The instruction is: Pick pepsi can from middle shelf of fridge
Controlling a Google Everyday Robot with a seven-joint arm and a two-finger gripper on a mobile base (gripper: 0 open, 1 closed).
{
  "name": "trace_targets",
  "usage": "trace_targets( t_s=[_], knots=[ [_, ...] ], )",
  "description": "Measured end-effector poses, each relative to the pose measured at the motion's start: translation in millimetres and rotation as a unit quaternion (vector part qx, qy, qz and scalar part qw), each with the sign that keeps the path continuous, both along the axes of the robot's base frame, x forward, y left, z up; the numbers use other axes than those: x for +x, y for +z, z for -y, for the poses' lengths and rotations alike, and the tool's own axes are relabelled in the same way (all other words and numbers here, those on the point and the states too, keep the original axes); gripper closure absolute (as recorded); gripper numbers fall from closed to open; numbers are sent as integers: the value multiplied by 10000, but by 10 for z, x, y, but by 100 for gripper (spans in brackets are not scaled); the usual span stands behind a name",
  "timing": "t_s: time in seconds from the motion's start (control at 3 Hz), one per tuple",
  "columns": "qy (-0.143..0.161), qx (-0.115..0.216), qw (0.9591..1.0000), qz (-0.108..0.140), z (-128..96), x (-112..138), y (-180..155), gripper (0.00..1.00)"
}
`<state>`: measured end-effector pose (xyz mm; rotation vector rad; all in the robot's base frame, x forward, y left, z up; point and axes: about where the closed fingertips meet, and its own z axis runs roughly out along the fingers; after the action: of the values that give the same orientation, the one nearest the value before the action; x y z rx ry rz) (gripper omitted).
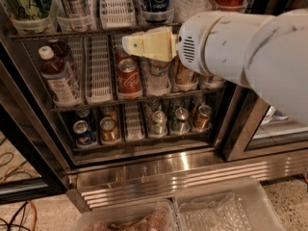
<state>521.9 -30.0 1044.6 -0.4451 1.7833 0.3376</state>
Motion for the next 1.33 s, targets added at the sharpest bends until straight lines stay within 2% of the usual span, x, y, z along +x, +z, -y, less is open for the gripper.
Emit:
trace_targets(
  t_s=[0.33, 1.0, 1.33],
  knots=[
    [43, -17, 10000, 83, -85, -4, 24, 0],
    [48, -87, 9991, 400, -199, 92, 1, 0],
    [66, -16, 9984, 560, -234, 219, -47, 0]
  ],
)
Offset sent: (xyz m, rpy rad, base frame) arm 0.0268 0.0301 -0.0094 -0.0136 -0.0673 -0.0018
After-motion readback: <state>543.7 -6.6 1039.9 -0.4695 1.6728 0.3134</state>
